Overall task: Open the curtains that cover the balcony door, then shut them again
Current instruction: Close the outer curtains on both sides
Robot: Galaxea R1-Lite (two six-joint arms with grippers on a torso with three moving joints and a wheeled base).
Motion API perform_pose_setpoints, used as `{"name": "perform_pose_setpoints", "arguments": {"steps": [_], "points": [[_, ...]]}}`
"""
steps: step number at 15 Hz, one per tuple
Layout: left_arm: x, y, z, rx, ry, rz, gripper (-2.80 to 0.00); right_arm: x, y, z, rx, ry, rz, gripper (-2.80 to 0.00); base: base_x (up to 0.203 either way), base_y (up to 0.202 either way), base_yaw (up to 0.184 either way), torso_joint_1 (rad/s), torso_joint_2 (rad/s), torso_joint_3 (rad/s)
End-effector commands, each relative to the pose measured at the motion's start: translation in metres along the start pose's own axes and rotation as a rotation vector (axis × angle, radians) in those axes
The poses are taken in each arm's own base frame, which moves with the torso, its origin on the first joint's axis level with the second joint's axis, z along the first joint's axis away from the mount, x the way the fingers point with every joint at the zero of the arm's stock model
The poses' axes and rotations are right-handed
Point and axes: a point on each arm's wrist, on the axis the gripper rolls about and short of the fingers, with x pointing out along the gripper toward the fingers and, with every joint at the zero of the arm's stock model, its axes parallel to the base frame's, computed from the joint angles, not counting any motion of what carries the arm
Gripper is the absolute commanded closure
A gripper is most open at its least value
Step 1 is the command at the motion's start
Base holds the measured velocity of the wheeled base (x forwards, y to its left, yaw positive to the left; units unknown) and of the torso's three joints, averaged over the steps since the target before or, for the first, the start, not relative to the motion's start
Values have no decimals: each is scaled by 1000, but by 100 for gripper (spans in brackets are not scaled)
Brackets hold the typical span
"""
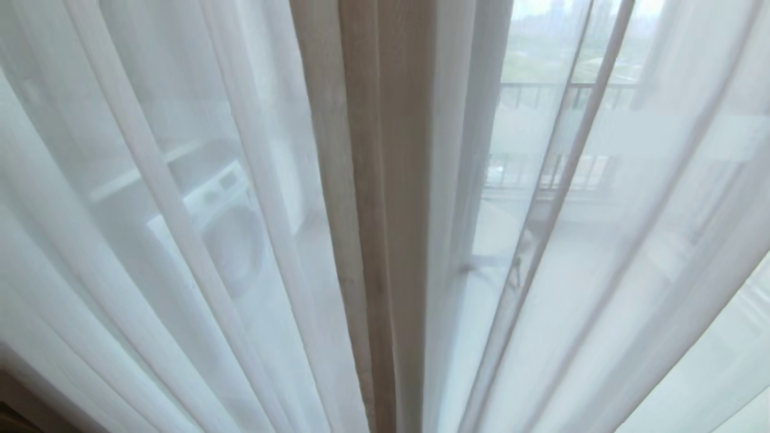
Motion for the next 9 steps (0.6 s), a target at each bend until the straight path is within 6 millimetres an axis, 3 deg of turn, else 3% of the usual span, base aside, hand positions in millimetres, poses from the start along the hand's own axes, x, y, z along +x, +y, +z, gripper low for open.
{"name": "perform_pose_setpoints", "arguments": {"steps": [1, 9], "points": [[0, 0, 0, -5, -2, 1, 0, 0, 0, 0, -1, -1, 1, 0, 0, 195, 1, 2, 2, 2], [0, 0, 0, -5, -2, 1, 0, 0, 0, 0, -4, -2, -1, 0, 0, 192, 0, 3, 3, 2]]}}
